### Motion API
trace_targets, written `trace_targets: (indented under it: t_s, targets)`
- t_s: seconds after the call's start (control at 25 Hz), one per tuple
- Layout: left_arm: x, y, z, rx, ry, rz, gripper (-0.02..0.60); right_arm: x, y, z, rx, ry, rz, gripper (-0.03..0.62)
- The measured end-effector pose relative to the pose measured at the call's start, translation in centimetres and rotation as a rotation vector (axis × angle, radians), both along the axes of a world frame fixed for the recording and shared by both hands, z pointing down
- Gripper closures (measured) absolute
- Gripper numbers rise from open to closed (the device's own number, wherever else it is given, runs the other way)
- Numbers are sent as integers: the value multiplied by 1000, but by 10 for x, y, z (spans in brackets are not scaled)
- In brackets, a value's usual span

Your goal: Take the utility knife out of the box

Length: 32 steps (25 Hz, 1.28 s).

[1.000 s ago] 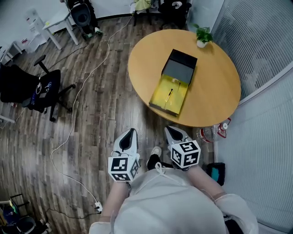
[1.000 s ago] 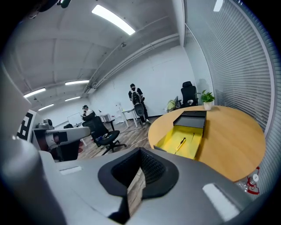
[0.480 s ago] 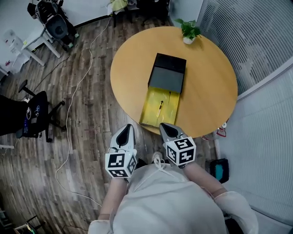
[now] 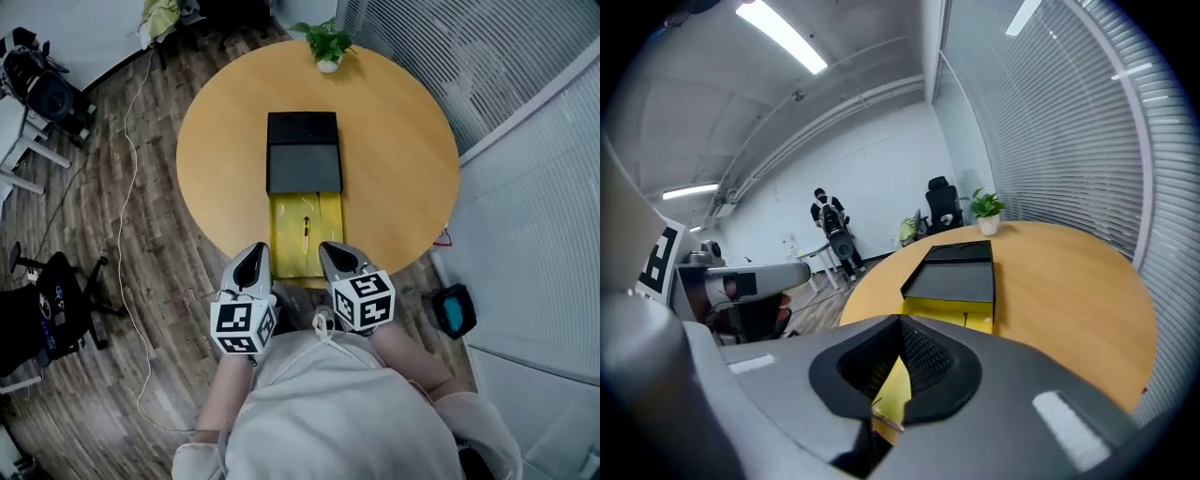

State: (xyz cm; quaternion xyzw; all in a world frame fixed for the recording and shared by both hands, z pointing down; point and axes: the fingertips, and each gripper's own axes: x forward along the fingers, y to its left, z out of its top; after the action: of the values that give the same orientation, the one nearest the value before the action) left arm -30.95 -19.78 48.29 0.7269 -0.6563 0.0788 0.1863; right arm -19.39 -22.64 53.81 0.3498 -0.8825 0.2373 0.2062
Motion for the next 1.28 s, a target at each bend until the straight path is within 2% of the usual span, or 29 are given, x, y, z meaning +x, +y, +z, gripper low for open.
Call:
trace_targets:
  t_s: [0.2,0.36,0.68,0.72,0.76,1.0,1.16,1.28]
  targets:
    - [-25,-41,-6,-9,12,100,575,-8,-22,1,-30,25,133,594]
    - [-38,-61,-7,-13,6,171,575,-20,-30,16,-82,81,173,594]
    - [-60,-81,27,-80,62,225,575,-43,-42,94,-261,254,187,591]
    - [-63,-83,30,-88,67,232,575,-45,-44,102,-277,270,194,562]
    - [-65,-83,33,-96,70,237,575,-46,-46,110,-293,283,200,495]
    - [-85,-95,54,-135,55,261,575,-48,-58,146,-368,369,246,430]
    - [-95,-103,76,-172,58,255,575,-50,-65,166,-427,395,248,441]
    - [-98,-101,88,-198,65,258,575,-47,-66,175,-438,445,249,449]
